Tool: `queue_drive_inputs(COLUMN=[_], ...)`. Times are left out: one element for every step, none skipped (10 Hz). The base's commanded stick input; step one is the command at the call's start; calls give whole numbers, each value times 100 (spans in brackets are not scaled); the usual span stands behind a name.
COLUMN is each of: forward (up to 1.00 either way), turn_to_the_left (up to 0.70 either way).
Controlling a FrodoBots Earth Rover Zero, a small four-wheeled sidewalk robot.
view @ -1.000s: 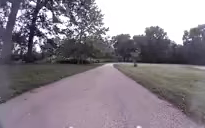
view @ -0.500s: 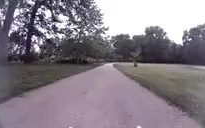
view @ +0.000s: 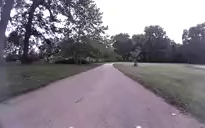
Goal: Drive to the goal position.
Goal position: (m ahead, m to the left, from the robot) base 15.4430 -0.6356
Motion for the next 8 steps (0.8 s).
queue_drive_inputs(forward=[70,70,70,70,70,70,70,70], turn_to_the_left=[-2,-4,-7,-6,-3,0,0,0])
